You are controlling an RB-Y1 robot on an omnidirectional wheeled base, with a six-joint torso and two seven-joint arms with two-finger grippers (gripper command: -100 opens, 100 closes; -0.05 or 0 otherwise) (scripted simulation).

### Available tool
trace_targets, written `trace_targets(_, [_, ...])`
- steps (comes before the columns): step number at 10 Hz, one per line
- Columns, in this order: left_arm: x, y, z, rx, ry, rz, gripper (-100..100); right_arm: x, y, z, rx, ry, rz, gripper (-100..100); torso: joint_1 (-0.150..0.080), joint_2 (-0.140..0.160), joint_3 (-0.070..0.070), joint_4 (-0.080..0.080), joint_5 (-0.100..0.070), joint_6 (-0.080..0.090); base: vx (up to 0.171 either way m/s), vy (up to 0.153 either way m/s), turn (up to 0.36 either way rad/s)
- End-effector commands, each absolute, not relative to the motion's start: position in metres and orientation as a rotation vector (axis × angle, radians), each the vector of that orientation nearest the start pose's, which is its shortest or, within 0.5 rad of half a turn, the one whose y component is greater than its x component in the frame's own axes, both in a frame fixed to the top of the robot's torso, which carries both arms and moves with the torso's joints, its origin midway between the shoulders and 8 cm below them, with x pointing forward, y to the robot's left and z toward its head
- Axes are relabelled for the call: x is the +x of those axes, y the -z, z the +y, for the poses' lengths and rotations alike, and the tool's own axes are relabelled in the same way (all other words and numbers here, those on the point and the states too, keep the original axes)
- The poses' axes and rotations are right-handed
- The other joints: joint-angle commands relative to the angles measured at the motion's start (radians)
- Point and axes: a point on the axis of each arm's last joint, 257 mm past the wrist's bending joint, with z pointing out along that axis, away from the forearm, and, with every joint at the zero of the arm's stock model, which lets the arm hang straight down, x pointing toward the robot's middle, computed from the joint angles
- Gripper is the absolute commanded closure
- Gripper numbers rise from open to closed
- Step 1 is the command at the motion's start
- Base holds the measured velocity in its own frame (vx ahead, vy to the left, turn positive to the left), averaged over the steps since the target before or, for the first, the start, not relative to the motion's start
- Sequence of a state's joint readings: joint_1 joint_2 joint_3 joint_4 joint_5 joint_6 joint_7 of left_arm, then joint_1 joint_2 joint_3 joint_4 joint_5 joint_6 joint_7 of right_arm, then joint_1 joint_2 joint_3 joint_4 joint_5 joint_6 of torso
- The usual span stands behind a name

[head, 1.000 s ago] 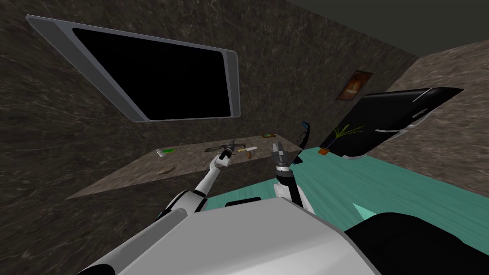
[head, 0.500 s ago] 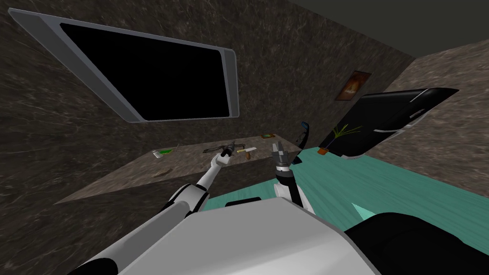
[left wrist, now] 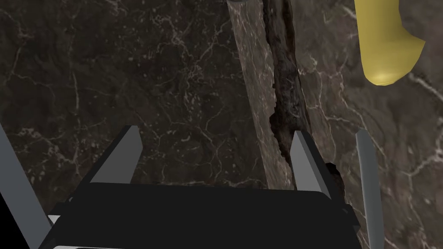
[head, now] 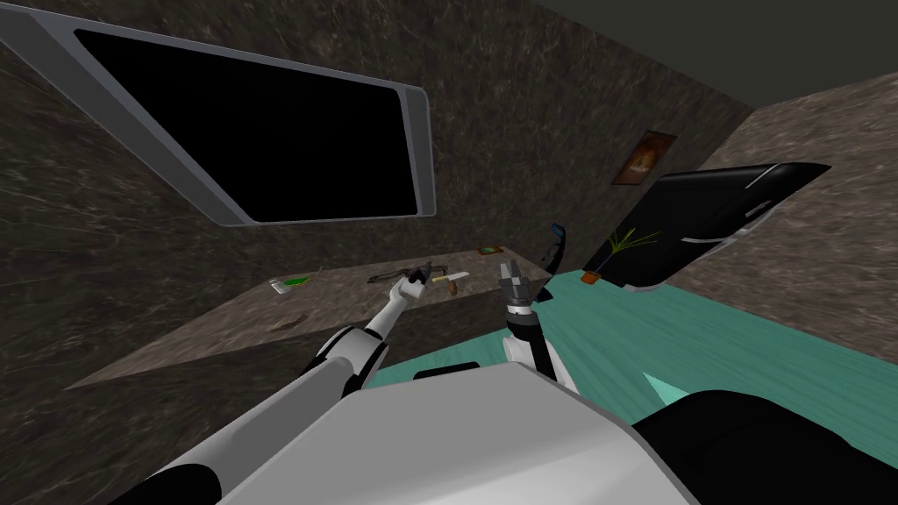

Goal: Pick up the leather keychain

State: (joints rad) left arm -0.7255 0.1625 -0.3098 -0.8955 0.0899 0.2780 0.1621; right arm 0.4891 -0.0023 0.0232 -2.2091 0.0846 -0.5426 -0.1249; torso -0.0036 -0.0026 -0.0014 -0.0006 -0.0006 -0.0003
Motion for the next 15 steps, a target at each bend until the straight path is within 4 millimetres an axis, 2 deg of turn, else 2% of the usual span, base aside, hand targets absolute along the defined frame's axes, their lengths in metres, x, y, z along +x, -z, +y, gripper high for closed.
trace_targets(1, [0.680, 0.243, 0.086, -1.133, 1.077, 1.756, -100, 0.354, -0.003, -0.261, 0.669, -1.392, 0.649, 0, 0.000, 0.000, 0.000, 0.000, 0.000, 0.000, 0.034, -0.035, -0.012])
trace_targets(10, [0.685, 0.276, 0.110, -1.287, 0.857, 1.858, -100, 0.354, -0.003, -0.261, 0.670, -1.392, 0.649, 0, -0.002, -0.001, -0.001, 0.000, 0.000, 0.000, 0.047, -0.052, -0.027])
trace_targets(15, [0.684, 0.280, 0.111, -1.314, 0.822, 1.874, -100, 0.354, -0.004, -0.261, 0.669, -1.392, 0.649, 0, -0.001, 0.001, 0.000, 0.000, 0.000, 0.000, 0.029, -0.053, -0.026])
